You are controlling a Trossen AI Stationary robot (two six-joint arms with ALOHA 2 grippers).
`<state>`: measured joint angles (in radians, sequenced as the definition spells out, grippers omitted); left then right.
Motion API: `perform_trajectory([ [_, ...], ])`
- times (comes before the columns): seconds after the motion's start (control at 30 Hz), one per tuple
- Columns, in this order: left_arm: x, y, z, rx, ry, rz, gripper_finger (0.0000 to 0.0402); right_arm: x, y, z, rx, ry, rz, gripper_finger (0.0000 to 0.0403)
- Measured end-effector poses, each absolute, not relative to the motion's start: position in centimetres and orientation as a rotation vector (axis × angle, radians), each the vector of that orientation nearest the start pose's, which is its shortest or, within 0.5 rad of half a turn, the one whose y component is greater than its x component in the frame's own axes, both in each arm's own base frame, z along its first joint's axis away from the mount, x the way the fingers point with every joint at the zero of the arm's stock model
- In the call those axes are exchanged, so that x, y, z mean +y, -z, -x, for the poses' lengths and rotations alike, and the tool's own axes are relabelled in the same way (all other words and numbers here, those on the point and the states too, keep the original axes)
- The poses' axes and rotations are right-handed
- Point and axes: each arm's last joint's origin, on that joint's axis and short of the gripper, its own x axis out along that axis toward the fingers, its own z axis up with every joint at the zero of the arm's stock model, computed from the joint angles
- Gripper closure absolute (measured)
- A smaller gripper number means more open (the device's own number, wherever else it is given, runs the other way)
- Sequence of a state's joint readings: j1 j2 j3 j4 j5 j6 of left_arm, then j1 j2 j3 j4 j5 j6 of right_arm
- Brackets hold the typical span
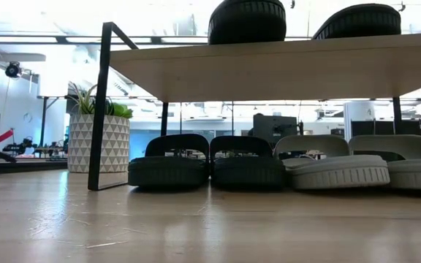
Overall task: Pick and place slides into the shelf
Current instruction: Adjust the slides under the shelf
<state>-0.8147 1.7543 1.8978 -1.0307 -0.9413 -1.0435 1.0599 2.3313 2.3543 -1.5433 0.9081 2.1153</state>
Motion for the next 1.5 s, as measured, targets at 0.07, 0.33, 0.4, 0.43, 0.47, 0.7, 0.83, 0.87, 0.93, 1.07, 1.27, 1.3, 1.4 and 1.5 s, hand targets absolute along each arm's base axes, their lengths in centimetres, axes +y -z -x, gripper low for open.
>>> perform_trajectory([
  [0.07, -21.8, -40.8, -25.6, 0.426, -0.399, 0.320, 0.0402, 38.0, -27.9, -23.9, 0.484, 0.626, -0.700, 0.0392],
  [0.33, -7.1, -45.0, -25.0, 0.486, -0.568, 0.392, 0.0402, 34.7, -30.5, -26.2, 0.342, 0.687, -0.773, 0.0392],
  [0.4, -3.3, -45.4, -25.6, 0.505, -0.538, 0.406, 0.0402, 33.0, -31.3, -27.4, 0.352, 0.715, -0.754, 0.0392],
  [0.43, -1.3, -45.6, -26.0, 0.500, -0.508, 0.433, 0.0402, 32.1, -31.7, -28.1, 0.368, 0.732, -0.742, 0.0392],
  [0.47, 1.0, -45.8, -26.4, 0.484, -0.476, 0.471, 0.0402, 31.1, -32.3, -28.7, 0.385, 0.745, -0.737, 0.0392],
  [0.7, 14.2, -43.8, -27.4, 0.438, -0.328, 0.803, 0.0402, 24.1, -37.0, -29.9, 0.415, 0.786, -0.662, 0.0392],
  [0.83, 18.1, -41.5, -28.1, 0.488, -0.299, 0.897, 0.0402, 21.2, -39.2, -27.9, 0.398, 0.793, -0.691, 0.0392],
  [0.87, 18.9, -40.7, -28.4, 0.507, -0.285, 0.918, 0.0402, 20.6, -39.4, -27.5, 0.394, 0.800, -0.704, 0.0392],
  [0.93, 20.5, -39.0, -29.3, 0.548, -0.262, 0.945, 0.0402, 19.4, -39.7, -26.5, 0.386, 0.816, -0.723, 0.0392],
  [1.07, 23.6, -35.4, -30.9, 0.616, -0.277, 1.006, 0.0402, 17.3, -39.4, -24.7, 0.359, 0.865, -0.778, 0.0392],
  [1.27, 28.0, -30.0, -32.2, 0.683, -0.305, 1.233, 0.0402, 15.9, -37.1, -23.4, 0.291, 0.969, -0.905, 0.0392],
  [1.3, 28.5, -29.3, -32.5, 0.689, -0.273, 1.264, 0.0402, 15.8, -36.7, -23.3, 0.282, 0.985, -0.923, 0.0392],
  [1.4, 29.4, -28.3, -33.4, 0.696, -0.228, 1.287, 0.0402, 15.6, -35.7, -23.2, 0.271, 1.029, -0.972, 0.0392],
  [1.5, 29.9, -27.8, -34.6, 0.691, -0.205, 1.245, 0.0402, 15.4, -35.2, -23.3, 0.320, 1.064, -0.999, 0.0392],
])
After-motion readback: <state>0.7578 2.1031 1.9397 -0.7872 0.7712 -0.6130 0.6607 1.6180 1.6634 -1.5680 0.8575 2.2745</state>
